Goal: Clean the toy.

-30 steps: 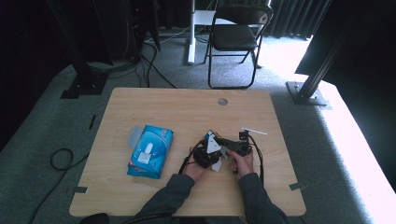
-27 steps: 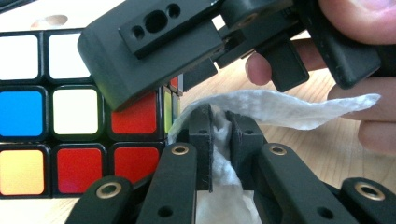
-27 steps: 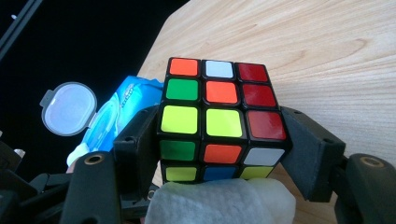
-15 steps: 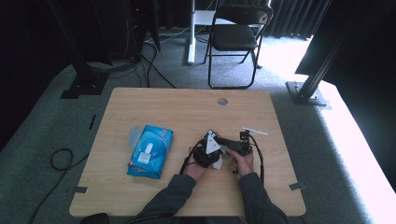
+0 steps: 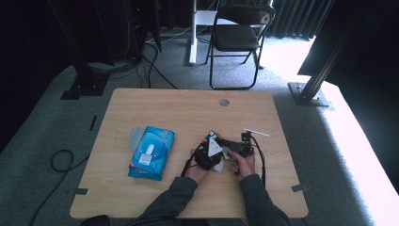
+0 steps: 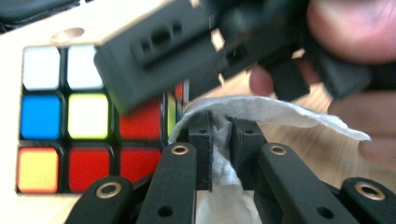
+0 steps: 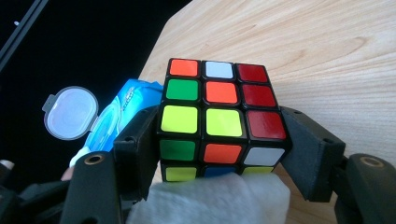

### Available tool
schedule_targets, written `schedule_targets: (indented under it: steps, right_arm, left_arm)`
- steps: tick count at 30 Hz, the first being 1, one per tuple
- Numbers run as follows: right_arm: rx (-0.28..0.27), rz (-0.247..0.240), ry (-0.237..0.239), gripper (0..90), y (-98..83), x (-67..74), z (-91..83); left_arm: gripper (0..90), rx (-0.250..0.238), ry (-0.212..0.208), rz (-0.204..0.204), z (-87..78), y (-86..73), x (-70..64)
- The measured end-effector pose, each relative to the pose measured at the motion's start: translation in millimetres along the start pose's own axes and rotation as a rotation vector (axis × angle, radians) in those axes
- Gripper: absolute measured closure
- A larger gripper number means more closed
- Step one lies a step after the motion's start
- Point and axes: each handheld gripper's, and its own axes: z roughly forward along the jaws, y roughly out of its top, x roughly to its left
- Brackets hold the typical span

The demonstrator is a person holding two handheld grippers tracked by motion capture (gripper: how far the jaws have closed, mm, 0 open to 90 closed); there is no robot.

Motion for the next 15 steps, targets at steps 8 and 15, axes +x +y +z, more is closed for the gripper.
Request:
schedule_targets:
  steps: [8, 15]
  right_arm:
    - [-0.023, 0.007, -0.006, 33.9, 2.9, -2.2, -4.4]
    - [-0.042, -0.001, -0.025, 33.9, 4.5, -3.3, -7.7]
  left_arm:
    - [81.8, 0.053, 0.011, 0.006, -0.2, -5.7, -0.6]
    - [81.5, 0.094, 0.041, -0.009, -10.5, -13.8, 6.6]
